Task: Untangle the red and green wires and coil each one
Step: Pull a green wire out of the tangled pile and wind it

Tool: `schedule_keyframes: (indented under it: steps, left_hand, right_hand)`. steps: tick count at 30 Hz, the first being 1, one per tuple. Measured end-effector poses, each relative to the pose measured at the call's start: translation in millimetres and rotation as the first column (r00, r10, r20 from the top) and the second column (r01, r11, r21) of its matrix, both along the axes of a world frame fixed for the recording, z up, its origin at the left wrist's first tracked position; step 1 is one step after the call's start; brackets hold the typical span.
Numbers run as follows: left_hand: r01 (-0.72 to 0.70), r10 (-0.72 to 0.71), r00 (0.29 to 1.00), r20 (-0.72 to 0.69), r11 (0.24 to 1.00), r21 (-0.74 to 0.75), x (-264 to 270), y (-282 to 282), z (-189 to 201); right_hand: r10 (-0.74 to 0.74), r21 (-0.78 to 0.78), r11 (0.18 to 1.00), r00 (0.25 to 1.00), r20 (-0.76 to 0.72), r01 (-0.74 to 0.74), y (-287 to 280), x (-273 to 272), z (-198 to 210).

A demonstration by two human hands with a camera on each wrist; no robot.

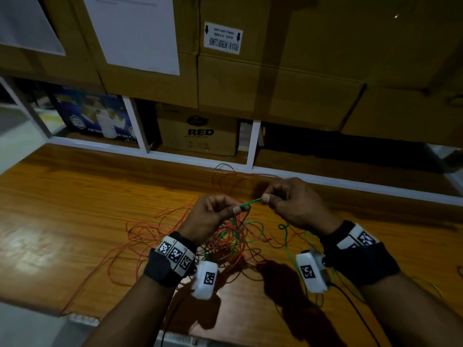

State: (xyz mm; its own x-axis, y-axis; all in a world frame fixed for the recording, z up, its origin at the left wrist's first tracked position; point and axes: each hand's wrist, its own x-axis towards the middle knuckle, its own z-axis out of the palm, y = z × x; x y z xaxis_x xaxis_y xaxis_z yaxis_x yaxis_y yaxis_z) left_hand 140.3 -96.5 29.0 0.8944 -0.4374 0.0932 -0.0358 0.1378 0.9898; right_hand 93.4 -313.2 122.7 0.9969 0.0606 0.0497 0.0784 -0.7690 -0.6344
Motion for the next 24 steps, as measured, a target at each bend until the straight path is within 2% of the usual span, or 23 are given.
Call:
schedule_keyframes:
  steps: [2, 3, 5, 6, 7, 8, 10, 11, 12, 14, 16, 18, 20, 22, 24]
  left_hand:
    - [-0.109, 0.079, 0.974, 0.211, 0.985, 0.134, -1.8, 0.1, 4.7]
    - [-0.165, 0.101, 0.938, 0.330, 0.972, 0.170, -4.0, 0.0, 7.7]
    - [-0.246, 0.143, 0.846, 0.514, 0.959, 0.139, -8.1, -1.7, 9.0]
    - [-0.262, 0.181, 0.824, 0.538, 0.962, 0.078, -9.2, -3.7, 7.1]
    - [-0.254, 0.214, 0.833, 0.510, 0.967, 0.010, -9.8, -5.2, 4.3]
    - [-0.224, 0.225, 0.871, 0.436, 0.973, -0.055, -10.4, -6.8, 1.3]
    - [-0.153, 0.184, 0.961, 0.206, 0.976, -0.156, -13.5, -7.4, -2.9]
    - [-0.142, 0.160, 0.985, 0.071, 0.967, -0.210, -15.3, -6.7, -4.6]
    - [-0.160, 0.147, 0.987, -0.067, 0.947, -0.277, -16.6, -6.2, -5.4]
    - [-0.274, 0.163, 0.942, -0.293, 0.879, -0.391, -14.0, -6.9, -5.5]
    - [-0.355, 0.155, 0.901, -0.405, 0.801, -0.482, -10.2, -9.5, -3.5]
    - [-0.335, 0.111, 0.909, -0.402, 0.771, -0.542, -9.4, -11.7, -0.9]
    - [-0.211, 0.054, 0.951, -0.304, 0.833, -0.511, -10.7, -8.2, 3.1]
    - [-0.003, -0.031, 0.995, -0.094, 0.940, -0.342, -10.3, -0.6, 7.8]
    - [0.198, -0.188, 0.974, 0.123, 0.978, -0.068, -11.9, 6.7, 15.8]
  right_hand:
    - [-0.024, 0.008, 1.000, 0.999, -0.042, 0.025, -2.7, -3.6, -5.9]
    - [-0.044, 0.021, 0.999, 0.996, -0.074, 0.046, -4.3, -4.4, -9.5]
    - [-0.104, 0.068, 0.991, 0.984, -0.142, 0.115, -7.5, -1.5, -18.6]
    - [-0.135, 0.098, 0.983, 0.976, -0.173, 0.154, -8.8, 0.8, -22.5]
    - [-0.167, 0.124, 0.973, 0.966, -0.198, 0.194, -10.0, 2.9, -25.9]
    - [-0.195, 0.143, 0.963, 0.956, -0.217, 0.229, -11.0, 5.0, -27.7]
    - [-0.238, 0.167, 0.945, 0.941, -0.242, 0.282, -13.3, 7.0, -26.9]
    - [-0.251, 0.176, 0.939, 0.938, -0.240, 0.296, -14.6, 7.3, -24.9]
    - [-0.255, 0.183, 0.936, 0.939, -0.231, 0.299, -15.6, 7.5, -24.1]
    - [-0.239, 0.170, 0.946, 0.948, -0.209, 0.276, -14.5, 6.6, -23.7]
    - [-0.207, 0.113, 0.966, 0.957, -0.203, 0.233, -10.8, 5.5, -27.3]
    - [-0.179, 0.066, 0.979, 0.964, -0.198, 0.195, -9.1, 4.6, -31.5]
    - [-0.160, 0.071, 0.982, 0.971, -0.177, 0.174, -13.3, 4.8, -33.7]
    - [-0.133, 0.127, 0.980, 0.981, -0.142, 0.151, -21.0, 6.3, -34.6]
    - [-0.094, 0.181, 0.977, 0.988, -0.125, 0.116, -24.4, 7.2, -33.6]
